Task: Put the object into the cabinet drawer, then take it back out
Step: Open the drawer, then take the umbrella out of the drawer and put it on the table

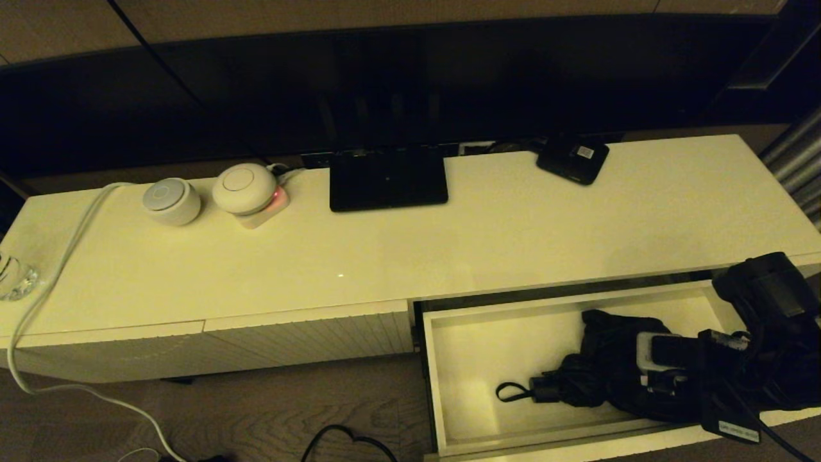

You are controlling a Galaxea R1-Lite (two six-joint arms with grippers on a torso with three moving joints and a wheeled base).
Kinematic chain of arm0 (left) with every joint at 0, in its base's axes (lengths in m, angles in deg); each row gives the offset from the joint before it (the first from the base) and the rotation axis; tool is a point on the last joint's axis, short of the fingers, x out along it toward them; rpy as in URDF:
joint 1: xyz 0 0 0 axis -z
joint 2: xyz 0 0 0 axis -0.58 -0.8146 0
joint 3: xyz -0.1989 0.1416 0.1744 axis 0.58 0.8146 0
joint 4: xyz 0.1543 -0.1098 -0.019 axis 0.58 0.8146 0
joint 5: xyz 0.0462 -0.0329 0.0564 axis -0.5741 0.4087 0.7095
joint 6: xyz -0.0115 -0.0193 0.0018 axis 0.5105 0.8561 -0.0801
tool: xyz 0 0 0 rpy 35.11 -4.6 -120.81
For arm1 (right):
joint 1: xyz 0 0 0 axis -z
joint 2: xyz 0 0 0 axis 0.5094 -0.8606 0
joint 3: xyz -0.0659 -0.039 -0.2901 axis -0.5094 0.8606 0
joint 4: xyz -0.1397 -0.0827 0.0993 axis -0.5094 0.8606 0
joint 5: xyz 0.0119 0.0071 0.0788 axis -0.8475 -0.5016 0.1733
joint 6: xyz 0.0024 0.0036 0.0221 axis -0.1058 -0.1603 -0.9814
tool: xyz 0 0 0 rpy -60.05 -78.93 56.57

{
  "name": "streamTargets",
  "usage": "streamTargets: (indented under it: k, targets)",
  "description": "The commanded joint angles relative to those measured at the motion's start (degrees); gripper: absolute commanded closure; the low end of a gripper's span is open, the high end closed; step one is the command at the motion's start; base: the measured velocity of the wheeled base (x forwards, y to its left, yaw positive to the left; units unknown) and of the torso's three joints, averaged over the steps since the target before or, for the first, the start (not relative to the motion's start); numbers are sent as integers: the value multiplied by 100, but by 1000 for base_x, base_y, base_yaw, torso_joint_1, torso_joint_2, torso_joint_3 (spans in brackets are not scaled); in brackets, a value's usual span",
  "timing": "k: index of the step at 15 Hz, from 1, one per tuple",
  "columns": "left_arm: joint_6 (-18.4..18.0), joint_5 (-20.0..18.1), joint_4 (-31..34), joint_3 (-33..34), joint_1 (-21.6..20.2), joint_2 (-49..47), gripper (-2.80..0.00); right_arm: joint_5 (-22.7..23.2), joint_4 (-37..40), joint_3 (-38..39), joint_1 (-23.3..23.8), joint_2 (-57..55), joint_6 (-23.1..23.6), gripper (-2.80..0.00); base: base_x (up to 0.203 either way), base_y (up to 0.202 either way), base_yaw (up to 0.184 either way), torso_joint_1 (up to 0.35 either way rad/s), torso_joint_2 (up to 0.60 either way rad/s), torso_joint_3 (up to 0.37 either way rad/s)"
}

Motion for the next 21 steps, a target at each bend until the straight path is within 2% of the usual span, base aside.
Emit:
streamTargets:
  k: [1,4,7,8,16,21]
  targets:
    - [-1,0,0,18,-2,0,0,24,-11,21,0,-57,574,0,0,0,0,0,0,0]
    - [-1,0,0,18,-2,0,0,191,9,37,23,-38,743,0,0,0,0,0,0,0]
    - [-10,0,0,18,-2,0,0,357,27,-5,172,15,1492,0,0,0,0,0,0,0]
    - [-1,0,0,18,-2,0,0,349,79,-22,200,20,1661,-280,0,0,0,0,0,0]
    - [-7,0,0,18,-2,0,0,341,69,-372,241,-384,1835,-280,0,0,0,0,0,0]
    - [-1,0,0,18,-2,0,0,376,99,-703,436,-925,1925,-280,0,0,0,0,0,0]
